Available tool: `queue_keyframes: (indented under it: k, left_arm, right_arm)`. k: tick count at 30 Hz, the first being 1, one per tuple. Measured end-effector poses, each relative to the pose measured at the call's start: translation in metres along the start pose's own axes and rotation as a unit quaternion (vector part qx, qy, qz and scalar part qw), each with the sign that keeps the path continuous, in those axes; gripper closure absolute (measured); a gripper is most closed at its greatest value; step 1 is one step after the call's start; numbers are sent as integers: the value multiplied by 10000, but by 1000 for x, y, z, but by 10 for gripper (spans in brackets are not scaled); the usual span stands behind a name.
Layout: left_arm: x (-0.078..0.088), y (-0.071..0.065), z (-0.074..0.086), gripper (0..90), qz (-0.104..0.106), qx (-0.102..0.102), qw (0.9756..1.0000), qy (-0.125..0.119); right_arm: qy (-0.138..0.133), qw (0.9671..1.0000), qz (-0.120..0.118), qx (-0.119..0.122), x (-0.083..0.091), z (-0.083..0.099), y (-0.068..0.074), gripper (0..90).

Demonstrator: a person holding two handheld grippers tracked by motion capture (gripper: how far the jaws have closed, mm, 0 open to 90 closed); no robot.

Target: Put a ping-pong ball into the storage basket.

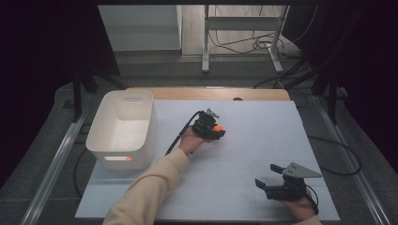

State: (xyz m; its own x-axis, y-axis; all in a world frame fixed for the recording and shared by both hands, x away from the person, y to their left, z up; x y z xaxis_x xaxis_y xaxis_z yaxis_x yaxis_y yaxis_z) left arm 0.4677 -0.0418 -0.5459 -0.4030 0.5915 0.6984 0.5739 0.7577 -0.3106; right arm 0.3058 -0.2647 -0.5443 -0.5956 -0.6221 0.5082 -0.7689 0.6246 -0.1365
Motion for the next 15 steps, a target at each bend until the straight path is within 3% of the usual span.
queue_keyframes:
  k: [15]
  left_arm:
    - [19,-6,4,497,84,-104,9998,-153]
  right_arm:
    - [13,10000,11,4,0,0,0,129]
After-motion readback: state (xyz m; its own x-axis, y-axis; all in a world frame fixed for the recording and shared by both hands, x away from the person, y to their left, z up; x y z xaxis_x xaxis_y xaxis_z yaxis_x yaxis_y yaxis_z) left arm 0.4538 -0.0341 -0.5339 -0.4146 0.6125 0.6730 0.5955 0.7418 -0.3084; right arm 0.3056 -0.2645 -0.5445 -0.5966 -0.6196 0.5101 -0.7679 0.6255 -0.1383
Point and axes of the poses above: each handheld gripper's, and its own axes: x roughly backward along the jaws, z roughly out of its underside, y roughly to its left, the point moved 7 cm from there along -x, roughly forward along the jaws, and after that the axes turned 14 degrees about x, right-handed, at the moved point
